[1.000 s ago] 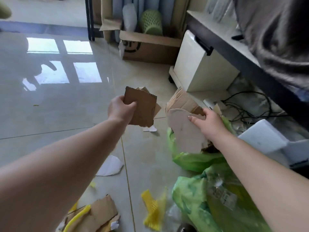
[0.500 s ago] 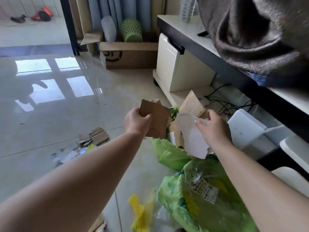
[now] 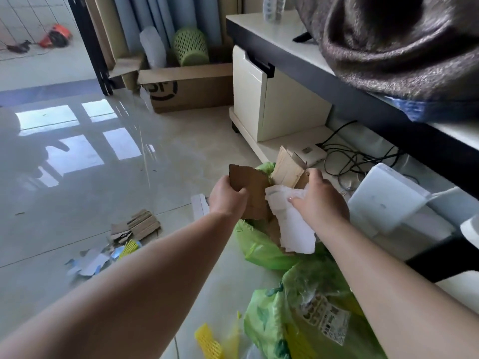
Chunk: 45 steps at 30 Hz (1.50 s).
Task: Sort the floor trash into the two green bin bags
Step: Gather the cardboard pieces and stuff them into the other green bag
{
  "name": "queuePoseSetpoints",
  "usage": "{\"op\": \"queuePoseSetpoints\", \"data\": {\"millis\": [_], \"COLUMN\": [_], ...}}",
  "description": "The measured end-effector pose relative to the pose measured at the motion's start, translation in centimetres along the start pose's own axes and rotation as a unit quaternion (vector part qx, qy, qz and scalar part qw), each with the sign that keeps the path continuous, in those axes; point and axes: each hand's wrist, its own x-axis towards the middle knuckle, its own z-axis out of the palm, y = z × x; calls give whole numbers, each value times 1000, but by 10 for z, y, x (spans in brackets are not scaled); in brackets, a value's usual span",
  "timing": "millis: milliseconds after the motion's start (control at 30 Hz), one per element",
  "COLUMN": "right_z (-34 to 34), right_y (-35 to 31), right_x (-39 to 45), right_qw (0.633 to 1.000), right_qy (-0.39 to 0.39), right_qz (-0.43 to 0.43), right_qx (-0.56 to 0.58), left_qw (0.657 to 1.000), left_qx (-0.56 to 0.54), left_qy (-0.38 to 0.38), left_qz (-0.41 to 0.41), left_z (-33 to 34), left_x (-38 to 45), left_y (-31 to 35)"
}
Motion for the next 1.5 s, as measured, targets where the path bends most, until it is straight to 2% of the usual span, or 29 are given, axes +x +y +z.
{"op": "queuePoseSetpoints", "data": {"millis": [100,267,367,533,733,933,1133,1300,1500], "right_z": [5,12,13,13,2,15,17,23,29], "right_y": [-1,-5,-3,-1,10,12,-2,-9,-12], "right_x": [8,18,21,20,5,-18,-12,-2,0], "right_qw": [999,998,999,999,979,979,984,993,995], "right_qy": [17,32,35,21,-17,-18,10,21,5], "right_qz": [-19,-30,-14,-8,-88,-147,-146,-96,-73], "right_qx": [-43,-45,-10,30,181,143,105,63,64], "left_qw": [998,974,972,963,968,973,966,957,926], "left_qx": [13,47,25,59,101,95,87,67,165], "left_qy": [-44,-182,-207,-245,-195,-172,-224,-271,-325], "left_qz": [35,131,109,91,122,122,98,80,100], "left_z": [4,23,34,25,22,22,15,10,17], "left_x": [-3,-8,-4,-2,0,-1,0,-2,-12], "left_y": [-6,-10,-15,-11,-14,-16,-18,-19,-15]}}
